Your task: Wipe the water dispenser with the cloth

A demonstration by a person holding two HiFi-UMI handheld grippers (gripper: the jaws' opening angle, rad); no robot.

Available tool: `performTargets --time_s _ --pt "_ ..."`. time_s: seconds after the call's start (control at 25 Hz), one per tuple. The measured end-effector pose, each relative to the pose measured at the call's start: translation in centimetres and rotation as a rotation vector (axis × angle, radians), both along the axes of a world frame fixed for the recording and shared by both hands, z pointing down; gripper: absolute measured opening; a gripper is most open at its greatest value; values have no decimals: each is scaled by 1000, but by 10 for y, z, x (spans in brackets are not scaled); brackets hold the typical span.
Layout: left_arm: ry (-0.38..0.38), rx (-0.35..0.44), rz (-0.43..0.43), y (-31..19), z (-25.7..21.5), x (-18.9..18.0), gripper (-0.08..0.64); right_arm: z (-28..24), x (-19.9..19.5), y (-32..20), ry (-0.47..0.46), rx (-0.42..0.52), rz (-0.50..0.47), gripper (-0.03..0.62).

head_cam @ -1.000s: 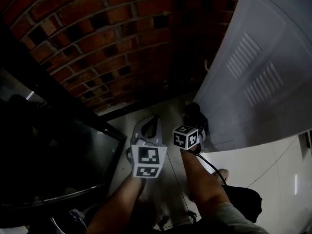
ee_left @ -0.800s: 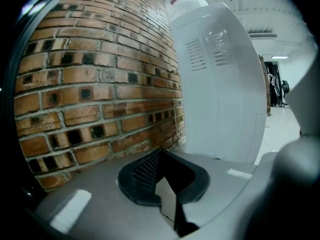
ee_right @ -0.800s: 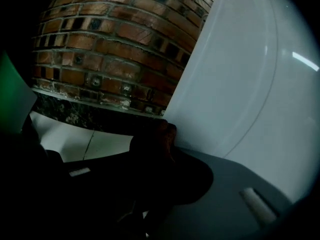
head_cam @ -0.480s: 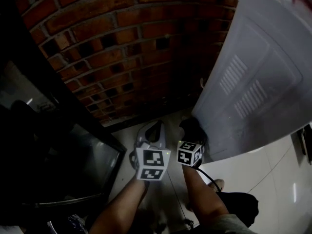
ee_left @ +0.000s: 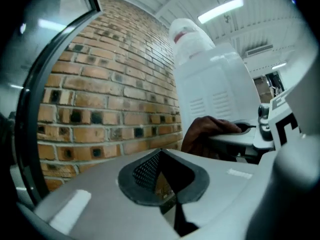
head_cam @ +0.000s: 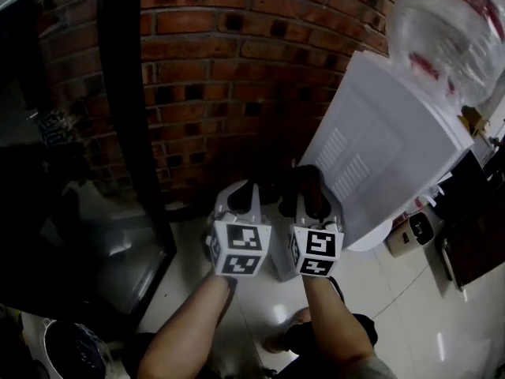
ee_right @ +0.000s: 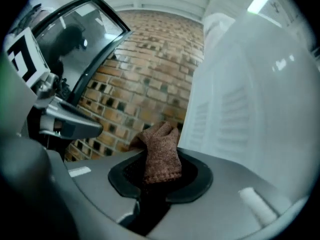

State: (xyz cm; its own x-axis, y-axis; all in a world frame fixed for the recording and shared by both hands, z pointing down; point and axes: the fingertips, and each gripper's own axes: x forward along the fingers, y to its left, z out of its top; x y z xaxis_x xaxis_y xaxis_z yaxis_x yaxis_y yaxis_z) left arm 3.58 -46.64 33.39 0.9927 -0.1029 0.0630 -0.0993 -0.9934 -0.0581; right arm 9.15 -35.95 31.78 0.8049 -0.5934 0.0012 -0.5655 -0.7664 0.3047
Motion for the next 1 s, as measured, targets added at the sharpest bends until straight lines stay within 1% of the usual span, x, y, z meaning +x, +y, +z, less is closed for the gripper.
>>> performTargets --time_s 0.12,0.24,0.36,0.44,0.6,0.8,1.0 --pt "109 -41 -24 0 -55 -18 0 -89 -20 2 137 14 9 98" --pt "185 -80 -12 8 -98 -34 0 -165 -31 9 238 11 65 99" --pt "228 -73 14 25 -131 -45 0 -222 -36 21 333 -24 144 100" --pt "237 -60 41 38 -149 -49 0 -249 -37 28 380 -45 192 101" --pt "226 -77 106 64 -169 -48 0 -281 -31 38 424 -101 269 100" --pt "225 -58 162 86 -174 -44 0 -305 -23 49 462 -178 364 100" --pt "202 -41 140 73 -168 -40 0 -297 -15 49 430 -248 422 100"
